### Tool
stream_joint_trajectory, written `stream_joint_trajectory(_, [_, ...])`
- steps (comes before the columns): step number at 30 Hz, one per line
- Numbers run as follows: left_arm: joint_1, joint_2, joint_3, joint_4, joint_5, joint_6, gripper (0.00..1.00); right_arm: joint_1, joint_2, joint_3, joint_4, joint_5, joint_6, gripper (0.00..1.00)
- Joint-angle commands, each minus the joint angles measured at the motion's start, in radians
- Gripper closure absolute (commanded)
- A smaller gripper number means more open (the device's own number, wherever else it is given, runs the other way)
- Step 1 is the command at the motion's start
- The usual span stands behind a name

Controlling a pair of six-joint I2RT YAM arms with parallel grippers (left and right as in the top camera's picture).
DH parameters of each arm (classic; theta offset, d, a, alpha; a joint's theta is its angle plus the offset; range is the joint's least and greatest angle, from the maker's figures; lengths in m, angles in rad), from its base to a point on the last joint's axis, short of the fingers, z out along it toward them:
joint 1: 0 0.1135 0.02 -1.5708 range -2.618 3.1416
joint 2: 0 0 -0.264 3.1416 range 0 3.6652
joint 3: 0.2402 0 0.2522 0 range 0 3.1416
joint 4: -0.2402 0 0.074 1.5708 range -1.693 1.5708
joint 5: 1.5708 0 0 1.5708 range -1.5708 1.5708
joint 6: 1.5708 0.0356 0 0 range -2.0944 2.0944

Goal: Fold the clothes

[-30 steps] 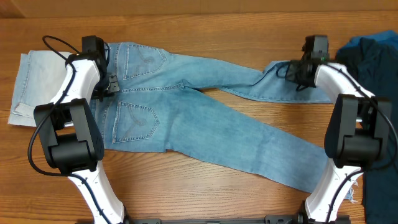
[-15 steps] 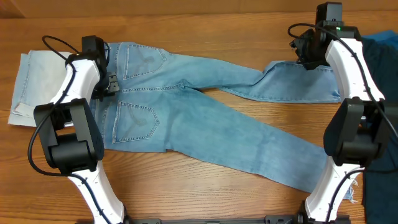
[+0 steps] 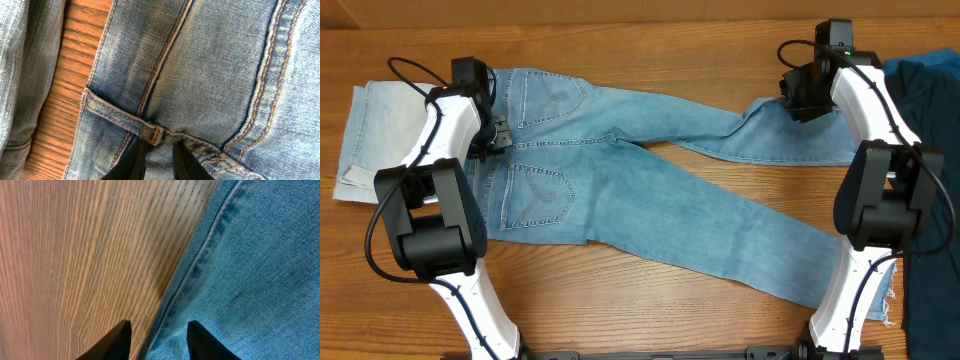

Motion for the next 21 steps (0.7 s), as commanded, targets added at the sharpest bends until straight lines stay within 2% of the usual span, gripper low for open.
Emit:
stream_joint_trajectory(1, [0.005,0.019,0.019,0.005,-0.012,-0.002,0.78,-0.001,0.000,0.007,0.005,-0.014,0.006,0.75])
stream_joint_trajectory(6, [0.005,0.019,0.019,0.005,-0.014,-0.002,0.78,-0.001,0.005,0.008,0.005,-0.053,0.005,0.96])
stream_joint_trajectory(15, [0.005,0.019,0.019,0.005,-0.015,0.001,0.78,-0.004,-0.038,0.105,0.003,-0.159,-0.082,0.96])
stream_joint_trajectory(21, [0.005,0.019,0.019,0.005,-0.021,0.001,0.78,-0.004,-0.137,0.164,0.010,-0.160,-0.310,0.96])
